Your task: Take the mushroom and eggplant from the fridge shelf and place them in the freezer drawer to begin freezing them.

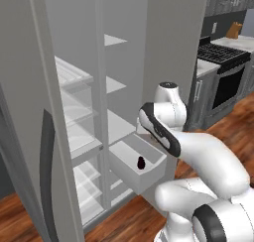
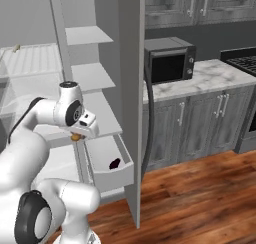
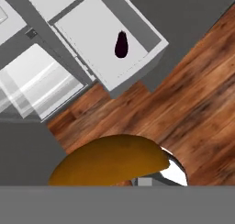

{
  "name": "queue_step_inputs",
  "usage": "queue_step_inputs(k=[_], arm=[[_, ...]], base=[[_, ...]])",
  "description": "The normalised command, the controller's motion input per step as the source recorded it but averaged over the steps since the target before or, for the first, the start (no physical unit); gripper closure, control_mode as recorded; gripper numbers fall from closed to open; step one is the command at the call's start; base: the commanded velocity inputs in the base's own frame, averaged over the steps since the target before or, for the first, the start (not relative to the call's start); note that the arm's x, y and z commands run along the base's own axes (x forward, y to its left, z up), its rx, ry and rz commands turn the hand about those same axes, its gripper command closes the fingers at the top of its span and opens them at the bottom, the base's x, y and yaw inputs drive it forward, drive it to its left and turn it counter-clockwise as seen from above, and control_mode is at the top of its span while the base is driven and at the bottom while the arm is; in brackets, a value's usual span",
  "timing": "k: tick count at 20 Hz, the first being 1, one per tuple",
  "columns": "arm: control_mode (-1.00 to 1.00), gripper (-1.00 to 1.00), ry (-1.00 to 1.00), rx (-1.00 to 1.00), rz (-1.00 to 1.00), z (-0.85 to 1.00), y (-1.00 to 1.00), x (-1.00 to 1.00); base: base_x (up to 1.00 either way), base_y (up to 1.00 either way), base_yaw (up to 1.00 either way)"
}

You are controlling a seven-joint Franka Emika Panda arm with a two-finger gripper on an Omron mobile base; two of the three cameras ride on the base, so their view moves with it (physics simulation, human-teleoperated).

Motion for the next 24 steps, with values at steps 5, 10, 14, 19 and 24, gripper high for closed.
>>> queue_step_inputs(k=[5, 10, 14, 19, 24], arm=[[-1.0, 1.0, 0.02, 0.04, 0.0, -0.82, -0.04, 0.5], [-1.0, 1.0, 0.0, 0.02, 0.0, -0.63, -0.01, 0.33], [-1.0, 1.0, 0.0, 0.0, 0.0, -0.76, 0.0, 0.38], [-1.0, 1.0, 0.0, -0.03, 0.0, -0.41, 0.0, 0.6], [-1.0, 1.0, 0.0, 0.0, 0.0, -0.25, -0.01, 0.51]], base=[[0.0, 0.0, 0.0], [0.0, 0.0, 0.0], [0.0, 0.0, 0.0], [0.0, 0.0, 0.0], [0.0, 0.0, 0.0]])
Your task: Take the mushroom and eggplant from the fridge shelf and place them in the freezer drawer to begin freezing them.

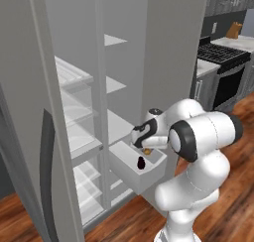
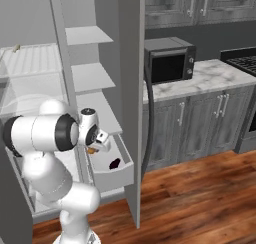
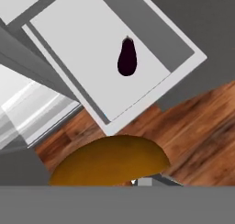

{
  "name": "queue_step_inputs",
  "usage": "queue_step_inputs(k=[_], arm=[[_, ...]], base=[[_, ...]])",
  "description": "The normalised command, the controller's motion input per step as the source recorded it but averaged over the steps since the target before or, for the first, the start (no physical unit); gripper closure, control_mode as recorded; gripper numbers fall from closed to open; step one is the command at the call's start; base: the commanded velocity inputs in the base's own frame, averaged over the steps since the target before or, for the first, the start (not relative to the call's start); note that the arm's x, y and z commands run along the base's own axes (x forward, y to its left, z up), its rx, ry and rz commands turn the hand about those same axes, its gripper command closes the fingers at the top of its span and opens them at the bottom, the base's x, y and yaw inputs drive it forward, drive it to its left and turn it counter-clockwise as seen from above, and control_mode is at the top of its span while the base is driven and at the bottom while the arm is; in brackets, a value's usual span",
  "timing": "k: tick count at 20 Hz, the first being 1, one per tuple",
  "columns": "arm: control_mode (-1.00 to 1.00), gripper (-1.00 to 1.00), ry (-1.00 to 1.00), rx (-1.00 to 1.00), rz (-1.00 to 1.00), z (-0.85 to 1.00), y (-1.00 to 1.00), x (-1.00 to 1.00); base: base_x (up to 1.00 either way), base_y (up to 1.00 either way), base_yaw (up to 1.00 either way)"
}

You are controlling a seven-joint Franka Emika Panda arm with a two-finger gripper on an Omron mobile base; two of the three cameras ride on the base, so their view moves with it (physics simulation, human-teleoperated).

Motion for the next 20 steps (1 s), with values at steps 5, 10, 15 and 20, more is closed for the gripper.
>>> queue_step_inputs(k=[5, 10, 15, 20], arm=[[-1.0, 1.0, 0.01, 0.0, 0.0, -0.31, 0.0, 0.41], [-1.0, 1.0, 0.02, 0.0, 0.0, -0.43, 0.0, 0.39], [-1.0, 1.0, 0.08, 0.0, 0.0, -0.49, 0.0, 0.36], [-1.0, 1.0, 0.05, 0.0, 0.0, -0.49, 0.0, 0.46]], base=[[0.0, 0.0, 0.0], [0.0, 0.0, 0.0], [0.0, 0.0, 0.0], [0.0, 0.0, 0.0]])
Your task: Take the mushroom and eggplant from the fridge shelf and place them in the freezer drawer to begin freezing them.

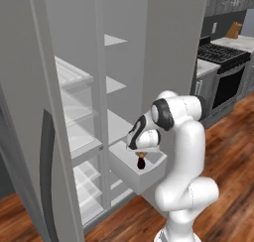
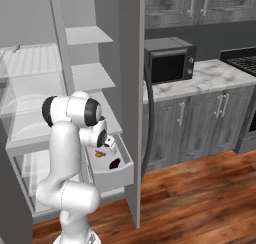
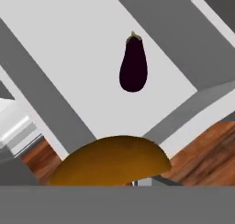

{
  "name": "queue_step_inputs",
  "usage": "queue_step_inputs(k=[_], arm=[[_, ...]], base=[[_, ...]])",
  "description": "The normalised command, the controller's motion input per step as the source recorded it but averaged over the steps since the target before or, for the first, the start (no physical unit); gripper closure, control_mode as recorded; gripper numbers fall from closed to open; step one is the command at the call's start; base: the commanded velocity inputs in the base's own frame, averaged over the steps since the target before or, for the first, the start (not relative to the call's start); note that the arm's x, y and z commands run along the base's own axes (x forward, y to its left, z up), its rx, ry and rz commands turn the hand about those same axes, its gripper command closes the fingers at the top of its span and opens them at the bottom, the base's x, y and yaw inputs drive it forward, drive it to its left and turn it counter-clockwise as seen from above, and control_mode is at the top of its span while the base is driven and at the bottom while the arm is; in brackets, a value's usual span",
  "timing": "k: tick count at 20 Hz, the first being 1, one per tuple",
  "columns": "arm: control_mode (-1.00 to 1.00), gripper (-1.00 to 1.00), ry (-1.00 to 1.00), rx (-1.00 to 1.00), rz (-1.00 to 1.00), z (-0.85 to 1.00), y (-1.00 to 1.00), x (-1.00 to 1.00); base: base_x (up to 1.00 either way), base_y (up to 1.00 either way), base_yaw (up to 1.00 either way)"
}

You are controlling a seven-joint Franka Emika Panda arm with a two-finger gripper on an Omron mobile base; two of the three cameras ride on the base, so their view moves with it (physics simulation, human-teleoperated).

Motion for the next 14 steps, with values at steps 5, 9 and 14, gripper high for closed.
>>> queue_step_inputs(k=[5, 9, 14], arm=[[-1.0, 1.0, 0.03, 0.0, 0.0, -0.48, 0.0, 0.43], [-1.0, 1.0, 0.04, 0.0, 0.0, -0.54, 0.0, 0.36], [-1.0, -1.0, 0.04, 0.0, 0.0, -0.5, 0.01, 0.34]], base=[[0.0, 0.0, 0.0], [0.0, 0.0, 0.0], [0.0, 0.0, 0.0]])
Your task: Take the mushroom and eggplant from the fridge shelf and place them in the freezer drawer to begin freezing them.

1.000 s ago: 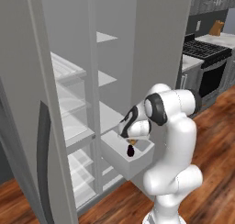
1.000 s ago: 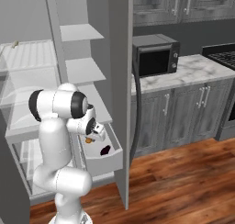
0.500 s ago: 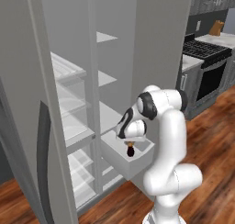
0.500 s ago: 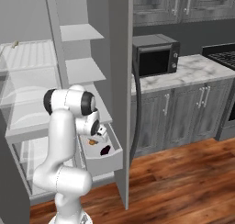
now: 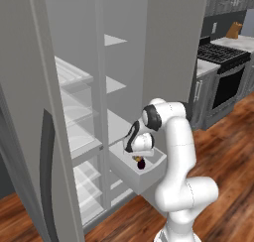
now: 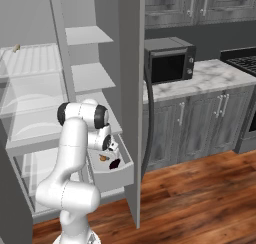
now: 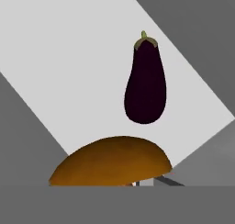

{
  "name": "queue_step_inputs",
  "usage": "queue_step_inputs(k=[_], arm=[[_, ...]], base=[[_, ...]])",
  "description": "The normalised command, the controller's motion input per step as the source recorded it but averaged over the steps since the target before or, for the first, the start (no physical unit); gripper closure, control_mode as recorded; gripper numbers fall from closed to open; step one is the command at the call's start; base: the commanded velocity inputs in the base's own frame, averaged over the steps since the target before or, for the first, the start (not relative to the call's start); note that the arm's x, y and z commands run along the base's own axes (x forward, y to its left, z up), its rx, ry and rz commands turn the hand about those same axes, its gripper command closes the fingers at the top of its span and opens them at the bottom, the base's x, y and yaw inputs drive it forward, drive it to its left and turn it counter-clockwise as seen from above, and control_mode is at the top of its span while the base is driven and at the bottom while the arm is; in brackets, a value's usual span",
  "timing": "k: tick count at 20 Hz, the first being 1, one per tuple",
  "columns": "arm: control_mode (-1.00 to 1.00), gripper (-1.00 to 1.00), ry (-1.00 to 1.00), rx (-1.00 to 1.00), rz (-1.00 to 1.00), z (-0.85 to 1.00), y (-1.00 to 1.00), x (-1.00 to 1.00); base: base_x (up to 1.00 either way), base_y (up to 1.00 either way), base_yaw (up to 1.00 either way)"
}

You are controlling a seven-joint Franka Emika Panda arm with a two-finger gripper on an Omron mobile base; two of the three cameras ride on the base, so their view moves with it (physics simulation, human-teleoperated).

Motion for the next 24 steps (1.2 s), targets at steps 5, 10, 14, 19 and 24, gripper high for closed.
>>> queue_step_inputs(k=[5, 10, 14, 19, 24], arm=[[-1.0, -1.0, -0.01, 0.0, 0.0, -0.15, 0.0, 0.2], [-1.0, -1.0, 0.0, 0.0, 0.0, 0.06, 0.0, -0.02], [-1.0, -1.0, 0.0, 0.0, -0.04, 0.38, 0.0, -0.23], [-1.0, -1.0, 0.02, 0.0, -0.05, 0.29, -0.01, -0.35], [-1.0, -1.0, 0.04, 0.02, -0.05, -0.13, -0.07, -0.03]], base=[[0.0, 0.0, 0.0], [0.0, 0.0, 0.0], [0.0, 0.0, 0.0], [0.0, 0.0, 0.0], [0.0, 0.0, 0.0]])
